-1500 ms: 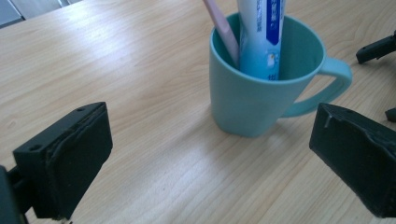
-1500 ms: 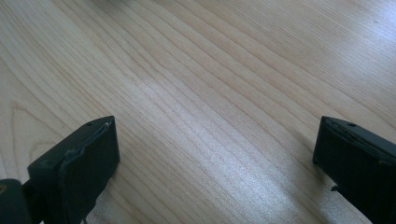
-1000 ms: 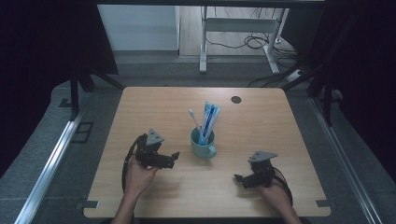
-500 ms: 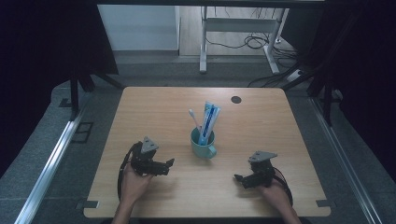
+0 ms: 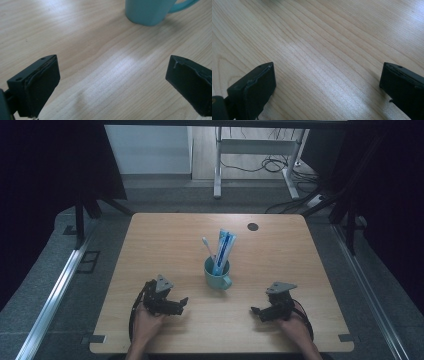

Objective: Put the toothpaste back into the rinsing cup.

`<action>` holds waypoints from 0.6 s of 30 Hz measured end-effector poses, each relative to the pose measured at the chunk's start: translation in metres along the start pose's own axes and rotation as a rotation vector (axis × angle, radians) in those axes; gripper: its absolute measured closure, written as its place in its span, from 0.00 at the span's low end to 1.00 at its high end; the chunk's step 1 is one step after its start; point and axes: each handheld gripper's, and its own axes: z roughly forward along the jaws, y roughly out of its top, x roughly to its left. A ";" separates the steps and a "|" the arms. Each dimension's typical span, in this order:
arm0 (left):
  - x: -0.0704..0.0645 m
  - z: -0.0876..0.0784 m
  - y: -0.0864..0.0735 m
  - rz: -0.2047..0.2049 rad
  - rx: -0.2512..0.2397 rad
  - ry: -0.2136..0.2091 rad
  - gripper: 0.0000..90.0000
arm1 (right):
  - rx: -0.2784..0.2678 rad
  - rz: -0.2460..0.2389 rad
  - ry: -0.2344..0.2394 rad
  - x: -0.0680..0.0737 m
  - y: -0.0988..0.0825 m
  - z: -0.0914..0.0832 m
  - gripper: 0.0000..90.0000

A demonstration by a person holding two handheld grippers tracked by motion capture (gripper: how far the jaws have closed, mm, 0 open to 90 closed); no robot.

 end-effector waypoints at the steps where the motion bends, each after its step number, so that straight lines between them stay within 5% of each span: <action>1: -0.001 0.001 -0.001 0.000 0.001 0.000 0.00 | 0.000 0.000 0.000 0.000 0.000 0.000 0.00; 18: -0.013 0.024 -0.015 0.021 0.065 -0.006 0.00 | -0.002 -0.002 0.000 0.000 0.000 0.000 0.00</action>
